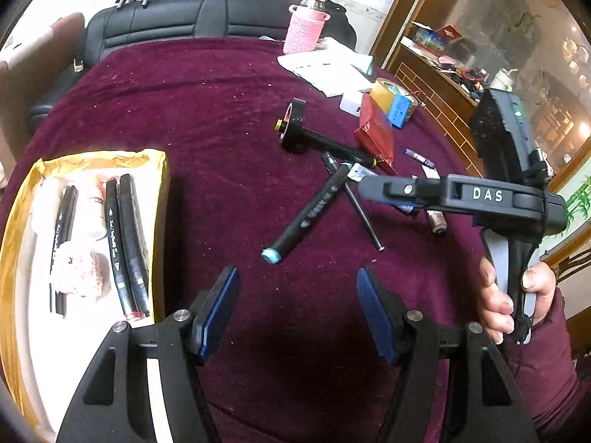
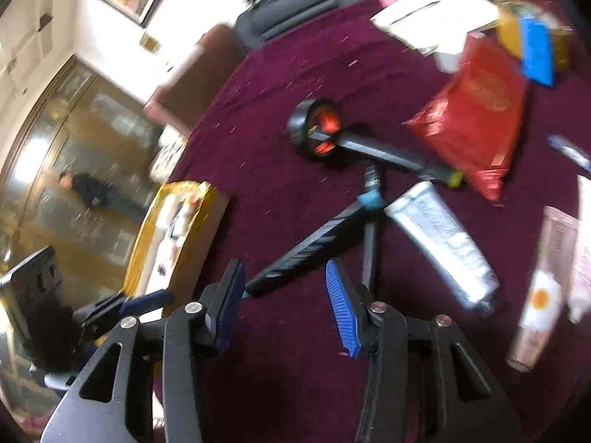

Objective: Organize objects
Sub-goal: 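Grasp the blue-tipped black marker with the left gripper while the right gripper approaches a black pen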

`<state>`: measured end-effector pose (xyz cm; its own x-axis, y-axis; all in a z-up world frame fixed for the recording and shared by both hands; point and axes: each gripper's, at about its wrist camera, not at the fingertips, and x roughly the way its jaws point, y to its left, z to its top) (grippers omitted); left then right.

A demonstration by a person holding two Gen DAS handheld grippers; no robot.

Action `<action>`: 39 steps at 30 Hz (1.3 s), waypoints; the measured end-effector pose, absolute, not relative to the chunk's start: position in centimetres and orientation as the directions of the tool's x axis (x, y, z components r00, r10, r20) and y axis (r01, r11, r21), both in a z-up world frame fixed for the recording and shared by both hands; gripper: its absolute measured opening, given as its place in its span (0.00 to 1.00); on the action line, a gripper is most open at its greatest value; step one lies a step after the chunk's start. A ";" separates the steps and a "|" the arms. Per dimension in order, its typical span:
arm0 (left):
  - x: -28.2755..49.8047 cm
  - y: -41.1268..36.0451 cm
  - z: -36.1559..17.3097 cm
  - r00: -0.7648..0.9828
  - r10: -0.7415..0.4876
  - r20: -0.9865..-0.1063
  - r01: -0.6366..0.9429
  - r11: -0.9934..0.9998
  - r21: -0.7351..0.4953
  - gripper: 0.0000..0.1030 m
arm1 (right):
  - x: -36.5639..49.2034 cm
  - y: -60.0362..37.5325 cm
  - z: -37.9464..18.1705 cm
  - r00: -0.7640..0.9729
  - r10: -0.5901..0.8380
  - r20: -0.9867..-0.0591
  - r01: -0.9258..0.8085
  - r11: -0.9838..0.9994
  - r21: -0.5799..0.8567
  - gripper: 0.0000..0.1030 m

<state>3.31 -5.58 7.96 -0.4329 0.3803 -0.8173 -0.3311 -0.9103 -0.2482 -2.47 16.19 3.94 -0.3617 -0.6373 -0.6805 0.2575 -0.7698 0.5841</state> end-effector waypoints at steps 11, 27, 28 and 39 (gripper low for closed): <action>2.1 -5.2 7.8 -0.465 0.286 -0.838 -0.309 -0.939 -0.149 0.58 | -0.2 22.2 2.8 -0.590 -0.571 -0.572 0.139 -0.769 0.624 0.43; -3.6 -0.1 5.0 -0.433 0.206 -0.877 -0.412 -0.911 -0.011 0.58 | -0.5 24.2 2.8 -0.630 -0.591 -0.504 0.119 -0.715 0.689 0.48; -3.7 0.6 4.4 -0.428 0.205 -0.880 -0.431 -0.902 0.000 0.58 | -0.5 24.1 2.9 -0.630 -0.592 -0.503 0.123 -0.715 0.688 0.48; -7.2 3.0 1.7 -0.447 0.131 -0.885 -0.435 -0.896 0.087 0.58 | -0.6 23.7 2.7 -0.620 -0.597 -0.508 0.132 -0.718 0.683 0.49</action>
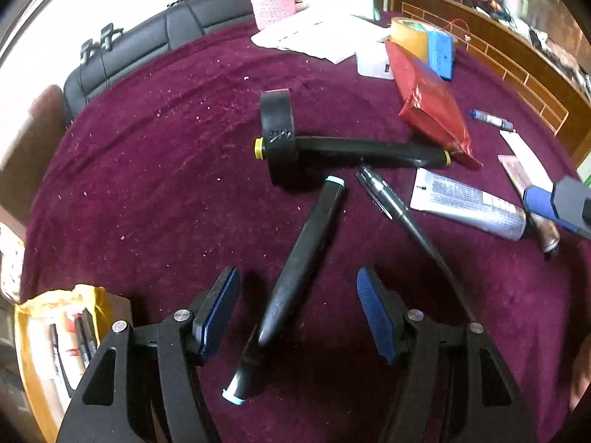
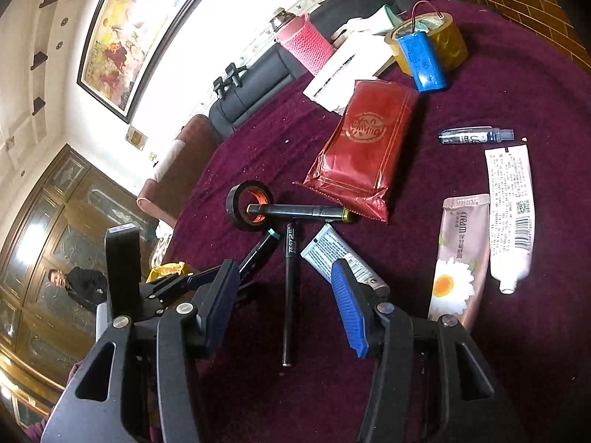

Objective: Organize objects
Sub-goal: 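Grasp the blue-tipped black marker with the left gripper while the right gripper approaches a black pen, then grasp the black pen with the right gripper while the left gripper lifts its marker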

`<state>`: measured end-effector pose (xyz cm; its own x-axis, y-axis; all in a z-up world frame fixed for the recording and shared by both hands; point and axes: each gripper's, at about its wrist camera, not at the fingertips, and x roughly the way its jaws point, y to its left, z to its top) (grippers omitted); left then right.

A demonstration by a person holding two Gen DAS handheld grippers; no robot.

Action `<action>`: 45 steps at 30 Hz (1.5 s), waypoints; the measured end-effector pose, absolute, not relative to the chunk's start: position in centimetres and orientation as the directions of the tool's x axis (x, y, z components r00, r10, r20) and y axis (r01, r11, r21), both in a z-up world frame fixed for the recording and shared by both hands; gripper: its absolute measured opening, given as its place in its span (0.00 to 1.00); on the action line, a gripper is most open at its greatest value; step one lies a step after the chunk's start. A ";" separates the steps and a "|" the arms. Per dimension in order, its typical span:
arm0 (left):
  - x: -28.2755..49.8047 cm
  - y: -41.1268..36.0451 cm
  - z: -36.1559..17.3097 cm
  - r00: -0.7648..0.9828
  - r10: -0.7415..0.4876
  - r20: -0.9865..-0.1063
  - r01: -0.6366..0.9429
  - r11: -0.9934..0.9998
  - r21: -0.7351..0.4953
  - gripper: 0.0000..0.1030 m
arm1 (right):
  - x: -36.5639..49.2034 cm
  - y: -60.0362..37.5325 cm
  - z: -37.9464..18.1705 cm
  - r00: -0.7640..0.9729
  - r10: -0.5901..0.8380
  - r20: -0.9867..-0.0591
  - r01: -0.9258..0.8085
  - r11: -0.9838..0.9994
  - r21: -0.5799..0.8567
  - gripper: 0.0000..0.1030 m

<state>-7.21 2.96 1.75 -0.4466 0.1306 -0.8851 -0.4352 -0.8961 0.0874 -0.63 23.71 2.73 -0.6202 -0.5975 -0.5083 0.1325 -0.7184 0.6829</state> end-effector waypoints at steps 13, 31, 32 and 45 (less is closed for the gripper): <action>-4.4 2.3 3.8 -0.460 0.272 -0.845 -0.435 -0.899 -0.053 0.11 | -0.8 23.0 2.4 -0.624 -0.551 -0.554 0.130 -0.772 0.622 0.49; 6.0 -13.6 10.6 -0.632 0.375 -0.678 -0.260 -0.927 -0.270 0.12 | -1.5 12.4 2.9 -0.491 -0.350 -0.798 0.227 -0.936 0.270 0.49; 6.1 -14.2 10.5 -0.636 0.371 -0.676 -0.250 -0.929 -0.274 0.12 | -1.9 12.1 2.5 -0.483 -0.331 -0.811 0.216 -0.942 0.256 0.49; 7.8 -22.0 8.6 -0.682 0.331 -0.653 -0.129 -0.932 -0.338 0.12 | -4.7 12.3 1.7 -0.511 -0.201 -0.836 0.079 -0.979 0.187 0.07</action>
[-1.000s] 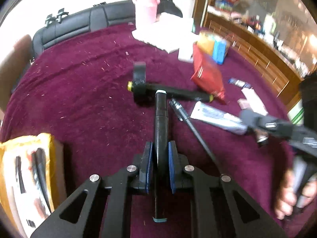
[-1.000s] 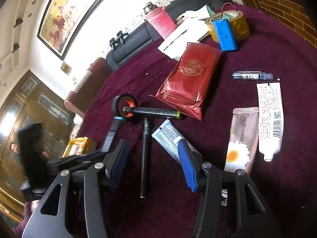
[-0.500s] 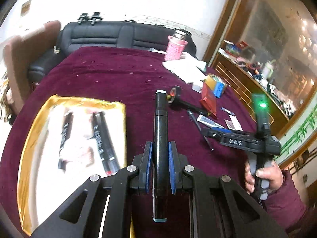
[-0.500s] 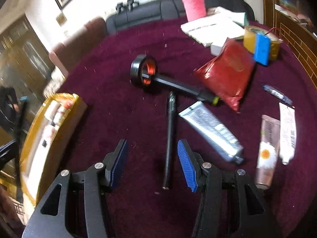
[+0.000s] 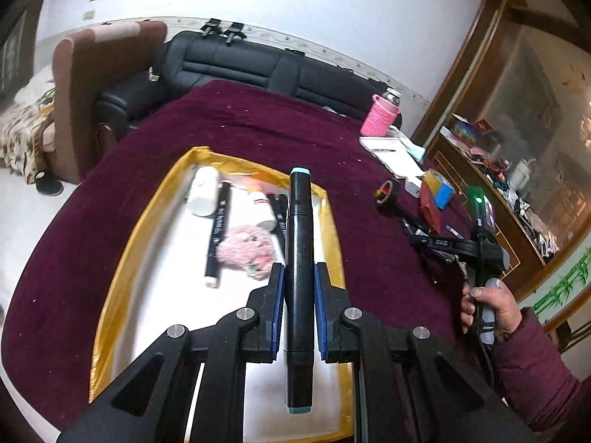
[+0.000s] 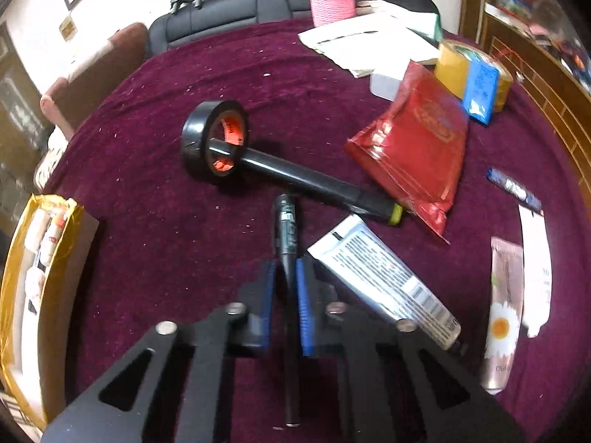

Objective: Organize objects
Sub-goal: 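Grasp the black pen with the right gripper while the left gripper lifts its marker, then lower the marker and pen into the white box and open both grippers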

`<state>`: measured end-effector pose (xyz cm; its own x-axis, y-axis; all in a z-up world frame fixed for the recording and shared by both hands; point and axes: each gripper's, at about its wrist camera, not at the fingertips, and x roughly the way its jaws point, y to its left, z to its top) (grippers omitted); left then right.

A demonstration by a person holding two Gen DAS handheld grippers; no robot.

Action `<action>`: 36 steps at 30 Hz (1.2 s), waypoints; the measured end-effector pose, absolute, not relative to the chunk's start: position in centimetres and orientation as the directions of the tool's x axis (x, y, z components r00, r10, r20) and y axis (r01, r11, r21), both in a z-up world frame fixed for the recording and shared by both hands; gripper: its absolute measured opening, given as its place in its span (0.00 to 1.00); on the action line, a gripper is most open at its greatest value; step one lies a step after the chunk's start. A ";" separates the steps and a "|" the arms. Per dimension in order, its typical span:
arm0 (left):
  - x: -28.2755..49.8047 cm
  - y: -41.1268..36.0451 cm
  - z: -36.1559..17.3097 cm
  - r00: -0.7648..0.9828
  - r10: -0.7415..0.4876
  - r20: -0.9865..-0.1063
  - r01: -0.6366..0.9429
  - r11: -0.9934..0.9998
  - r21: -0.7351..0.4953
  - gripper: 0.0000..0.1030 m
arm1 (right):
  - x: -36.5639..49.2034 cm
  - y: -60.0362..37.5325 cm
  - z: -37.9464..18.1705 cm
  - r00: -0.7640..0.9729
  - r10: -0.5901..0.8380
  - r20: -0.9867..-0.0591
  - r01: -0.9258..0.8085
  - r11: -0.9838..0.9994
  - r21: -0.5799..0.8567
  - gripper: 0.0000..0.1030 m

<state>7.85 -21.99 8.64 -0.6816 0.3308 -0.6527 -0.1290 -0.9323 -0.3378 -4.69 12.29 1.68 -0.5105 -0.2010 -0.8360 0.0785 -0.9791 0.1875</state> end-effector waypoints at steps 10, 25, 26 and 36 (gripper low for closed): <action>8.9 -24.5 8.6 -0.697 0.285 -0.658 -0.086 -0.944 -0.318 0.12 | -2.4 14.6 2.4 -0.520 -0.393 -0.758 0.046 -0.899 0.435 0.07; 3.3 -26.0 5.6 -0.568 0.127 -0.813 -0.034 -0.991 -0.131 0.12 | 0.1 1.5 7.9 -0.289 -0.760 -0.583 0.279 -0.649 0.708 0.07; 2.9 -26.1 5.2 -0.556 0.123 -0.822 -0.030 -0.991 -0.128 0.12 | 0.0 0.2 7.4 -0.267 -0.765 -0.586 0.277 -0.643 0.714 0.07; 0.4 -27.0 2.6 -0.494 0.066 -0.867 0.000 -0.997 -0.076 0.12 | 0.3 -9.9 1.9 -0.077 -0.778 -0.623 0.243 -0.621 0.745 0.08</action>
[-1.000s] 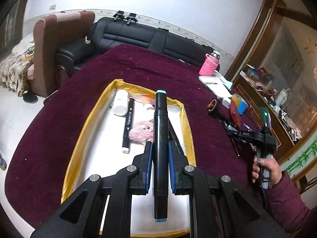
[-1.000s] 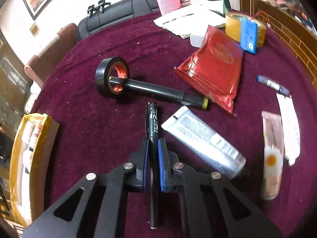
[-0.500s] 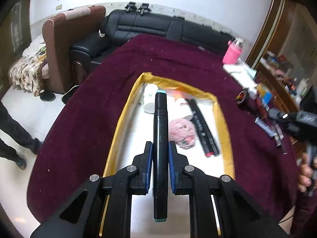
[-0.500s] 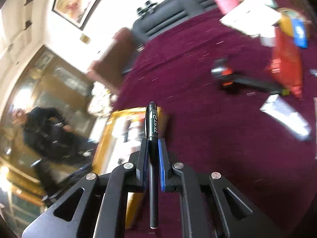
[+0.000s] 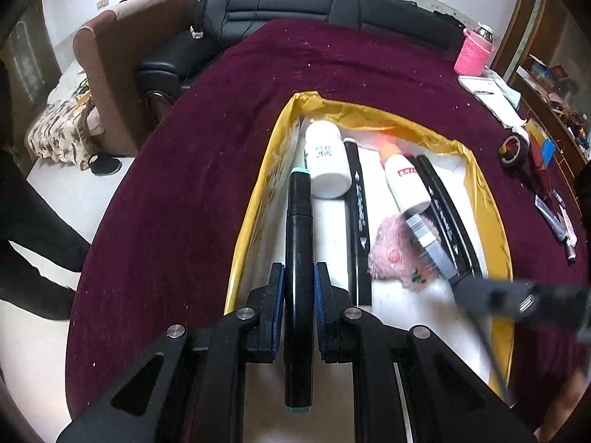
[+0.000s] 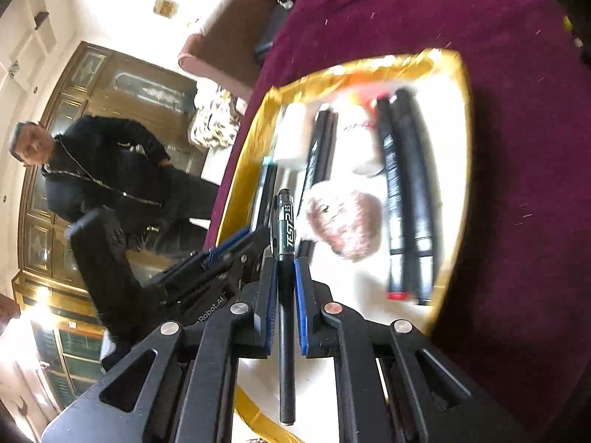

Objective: Organize objects
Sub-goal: 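Lower the marker and pen into the white box and open both grippers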

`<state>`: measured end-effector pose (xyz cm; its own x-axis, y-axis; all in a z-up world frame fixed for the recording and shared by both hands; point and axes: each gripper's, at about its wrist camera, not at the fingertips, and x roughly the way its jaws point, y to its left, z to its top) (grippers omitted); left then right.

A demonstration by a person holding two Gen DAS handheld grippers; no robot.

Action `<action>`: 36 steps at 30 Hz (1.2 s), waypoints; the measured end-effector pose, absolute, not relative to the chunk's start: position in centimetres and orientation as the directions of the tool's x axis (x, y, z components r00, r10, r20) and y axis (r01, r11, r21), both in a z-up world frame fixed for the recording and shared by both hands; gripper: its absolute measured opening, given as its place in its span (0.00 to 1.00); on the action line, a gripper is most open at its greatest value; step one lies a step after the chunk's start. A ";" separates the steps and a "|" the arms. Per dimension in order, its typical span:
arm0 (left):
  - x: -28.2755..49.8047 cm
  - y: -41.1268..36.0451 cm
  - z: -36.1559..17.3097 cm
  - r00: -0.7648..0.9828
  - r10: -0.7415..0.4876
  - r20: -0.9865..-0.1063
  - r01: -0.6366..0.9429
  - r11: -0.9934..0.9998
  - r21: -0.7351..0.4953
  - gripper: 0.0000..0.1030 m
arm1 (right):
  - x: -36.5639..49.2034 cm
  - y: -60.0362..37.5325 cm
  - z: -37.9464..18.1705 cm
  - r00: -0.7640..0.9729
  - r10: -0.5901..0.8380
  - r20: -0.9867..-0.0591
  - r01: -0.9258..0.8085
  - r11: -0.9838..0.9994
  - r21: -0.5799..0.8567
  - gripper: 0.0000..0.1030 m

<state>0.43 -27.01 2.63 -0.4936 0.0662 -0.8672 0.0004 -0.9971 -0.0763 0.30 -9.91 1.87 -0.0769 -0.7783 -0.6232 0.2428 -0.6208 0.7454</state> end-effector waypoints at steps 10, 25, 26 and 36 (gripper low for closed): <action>2.3 -29.6 4.9 -0.548 0.217 -0.808 -0.006 -0.967 -0.256 0.30 | -1.4 -13.8 0.9 -0.062 -0.738 -0.672 0.220 -0.667 0.712 0.08; 6.3 -35.2 8.3 -0.700 0.213 -0.682 0.097 -0.917 -0.387 0.47 | -2.0 -17.0 1.7 -0.142 -0.633 -0.761 0.274 -0.764 0.585 0.08; 6.5 -35.2 8.4 -0.703 0.203 -0.682 0.101 -0.920 -0.378 0.48 | -1.8 -16.8 2.3 -0.156 -0.629 -0.761 0.288 -0.766 0.574 0.08; 7.9 -30.0 10.1 -0.740 0.045 -0.671 0.104 -0.978 -0.181 0.52 | 1.8 -11.9 10.0 -0.504 -0.443 -0.742 0.407 -0.879 0.248 0.48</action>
<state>7.94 -30.03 10.11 -0.7399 0.0454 -0.6712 0.1042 -0.9779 -0.1810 1.78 -11.88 10.01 -0.5038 -0.4431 -0.7415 0.4072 -0.8789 0.2485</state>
